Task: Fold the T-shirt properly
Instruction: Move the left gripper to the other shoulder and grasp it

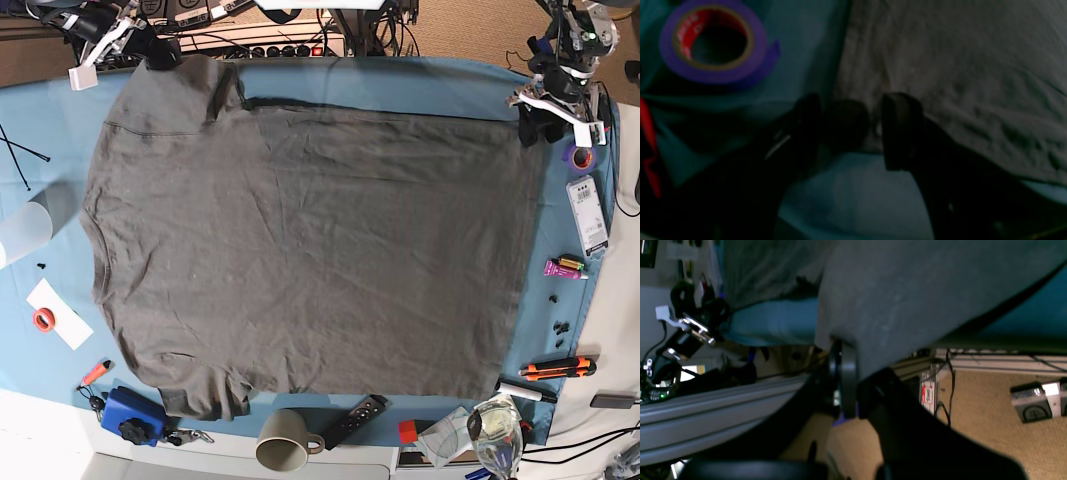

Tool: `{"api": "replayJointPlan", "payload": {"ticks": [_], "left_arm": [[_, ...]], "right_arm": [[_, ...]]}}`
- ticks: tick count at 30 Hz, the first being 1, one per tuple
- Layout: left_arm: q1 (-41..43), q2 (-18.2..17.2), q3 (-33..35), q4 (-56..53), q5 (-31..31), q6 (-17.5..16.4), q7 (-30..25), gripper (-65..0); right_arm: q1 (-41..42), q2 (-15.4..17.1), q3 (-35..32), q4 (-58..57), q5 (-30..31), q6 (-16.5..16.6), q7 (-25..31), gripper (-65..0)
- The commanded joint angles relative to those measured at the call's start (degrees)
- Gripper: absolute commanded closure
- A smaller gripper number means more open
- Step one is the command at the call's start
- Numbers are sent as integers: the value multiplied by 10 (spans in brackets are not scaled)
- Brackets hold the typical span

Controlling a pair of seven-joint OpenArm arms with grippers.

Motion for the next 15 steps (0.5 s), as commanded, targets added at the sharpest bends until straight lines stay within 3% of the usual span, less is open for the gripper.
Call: {"api": "replayJointPlan", "payload": {"ticks": [1,4,11,15], "left_arm": [[-1,-2,1,-8,-17,0,14,-301],[-2,-1,1,-10,-43,0,27,-298],[-2,-1,1,-10,-110,4,65,-109],[-1,-1,1,-10,-115,-6,74,-103]], "right_arm": [[-5,8,6,7,13,1,7,0],[-5,8,6,7,13,1,7,0],[-3,8,6,7,13,1,7,0],[-3,8,6,7,13,1,7,0]]}}
